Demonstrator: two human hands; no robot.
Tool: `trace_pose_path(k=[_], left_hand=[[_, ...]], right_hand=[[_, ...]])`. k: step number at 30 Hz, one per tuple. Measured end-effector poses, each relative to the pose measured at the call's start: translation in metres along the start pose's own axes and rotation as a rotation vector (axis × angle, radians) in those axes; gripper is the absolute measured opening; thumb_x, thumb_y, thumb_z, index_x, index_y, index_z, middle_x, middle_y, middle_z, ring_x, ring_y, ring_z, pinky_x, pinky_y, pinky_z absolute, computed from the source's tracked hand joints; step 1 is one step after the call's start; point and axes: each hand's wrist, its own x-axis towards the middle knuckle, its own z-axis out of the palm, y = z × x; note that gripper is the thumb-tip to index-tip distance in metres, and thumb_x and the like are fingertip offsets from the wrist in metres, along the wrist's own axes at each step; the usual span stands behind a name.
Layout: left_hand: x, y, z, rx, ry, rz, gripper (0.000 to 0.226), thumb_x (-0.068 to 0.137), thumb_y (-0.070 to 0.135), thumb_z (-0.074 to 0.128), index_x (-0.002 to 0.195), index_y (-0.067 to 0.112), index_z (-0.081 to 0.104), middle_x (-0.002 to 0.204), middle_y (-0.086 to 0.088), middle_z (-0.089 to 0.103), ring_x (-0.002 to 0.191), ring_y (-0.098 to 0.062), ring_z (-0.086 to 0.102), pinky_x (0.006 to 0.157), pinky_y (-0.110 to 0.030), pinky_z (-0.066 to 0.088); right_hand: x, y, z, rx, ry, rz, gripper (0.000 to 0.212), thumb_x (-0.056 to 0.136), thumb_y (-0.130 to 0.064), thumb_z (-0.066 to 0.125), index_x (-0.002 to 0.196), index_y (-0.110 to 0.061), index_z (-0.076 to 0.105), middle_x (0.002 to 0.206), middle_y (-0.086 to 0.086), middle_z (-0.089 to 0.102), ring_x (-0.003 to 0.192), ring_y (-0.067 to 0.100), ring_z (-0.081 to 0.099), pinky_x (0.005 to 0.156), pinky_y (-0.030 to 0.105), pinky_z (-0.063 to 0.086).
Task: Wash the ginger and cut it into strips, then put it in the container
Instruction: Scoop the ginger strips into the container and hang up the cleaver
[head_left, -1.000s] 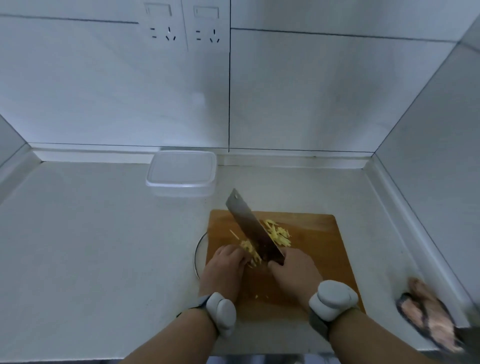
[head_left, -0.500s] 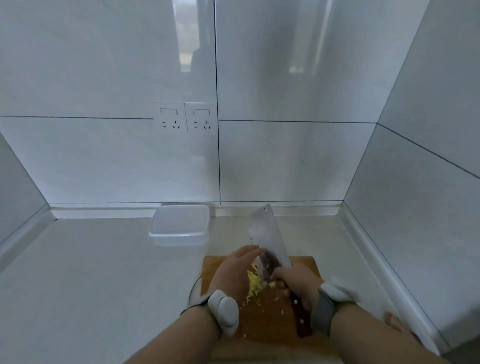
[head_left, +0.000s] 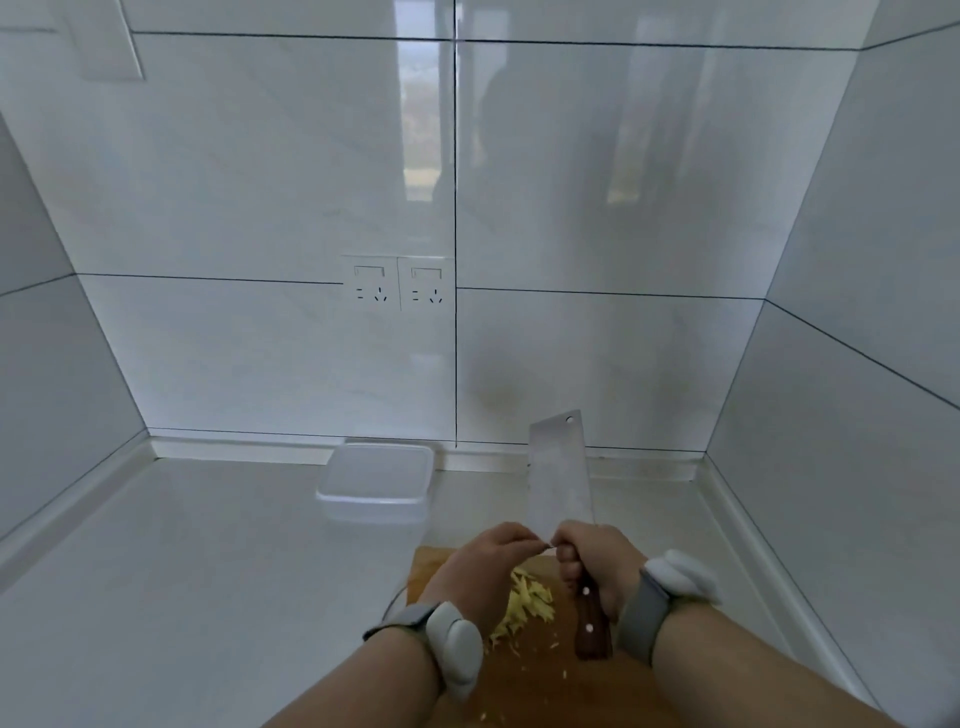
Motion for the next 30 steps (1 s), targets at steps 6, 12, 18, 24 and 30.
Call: trace_pose_path(k=[6, 12, 18, 24, 30], left_hand=[[-0.001, -0.011, -0.005, 0.036, 0.065, -0.069, 0.039, 0.094, 0.012, 0.046, 0.127, 0.028, 0.059, 0.131, 0.013, 0.052, 0.113, -0.008, 0.053, 0.096, -0.017, 0.04], [0.015, -0.016, -0.007, 0.008, 0.239, -0.122, 0.048, 0.091, 0.002, 0.05, 0.13, 0.029, 0.054, 0.132, 0.015, 0.049, 0.114, -0.004, 0.051, 0.096, -0.025, 0.047], [0.041, -0.026, -0.02, -0.013, 0.344, -0.186, 0.054, 0.088, -0.008, 0.046, 0.136, 0.015, 0.049, 0.138, 0.003, 0.047, 0.125, -0.012, 0.046, 0.105, -0.012, 0.028], [0.037, -0.037, -0.005, -0.014, 0.198, -0.119, 0.055, 0.089, -0.005, 0.048, 0.136, 0.023, 0.048, 0.138, 0.01, 0.045, 0.123, -0.008, 0.047, 0.105, -0.018, 0.037], [0.009, -0.023, 0.017, -0.014, -0.029, -0.057, 0.053, 0.093, 0.007, 0.046, 0.14, 0.032, 0.042, 0.14, 0.015, 0.04, 0.123, -0.004, 0.044, 0.104, -0.015, 0.035]], right_hand=[[0.002, -0.005, 0.001, -0.04, -0.046, 0.014, 0.04, 0.09, -0.001, 0.049, 0.054, -0.017, 0.039, 0.043, -0.002, 0.034, 0.031, 0.011, 0.029, 0.041, 0.019, 0.026], [0.0, -0.009, -0.004, -0.098, -0.128, 0.034, 0.032, 0.09, -0.002, 0.049, 0.061, -0.015, 0.043, 0.047, -0.001, 0.036, 0.035, 0.011, 0.03, 0.041, 0.022, 0.028], [-0.003, -0.004, -0.011, -0.217, -0.205, -0.007, 0.023, 0.092, 0.001, 0.052, 0.074, -0.011, 0.044, 0.051, 0.002, 0.039, 0.035, 0.011, 0.032, 0.038, 0.021, 0.027], [-0.003, -0.001, -0.012, -0.173, -0.149, 0.017, 0.017, 0.092, 0.0, 0.051, 0.078, -0.009, 0.047, 0.049, 0.0, 0.04, 0.034, 0.009, 0.033, 0.038, 0.02, 0.027], [0.005, 0.014, -0.014, -0.031, 0.005, 0.043, 0.023, 0.092, 0.002, 0.051, 0.073, -0.01, 0.045, 0.046, 0.0, 0.038, 0.033, 0.011, 0.031, 0.037, 0.018, 0.025]])
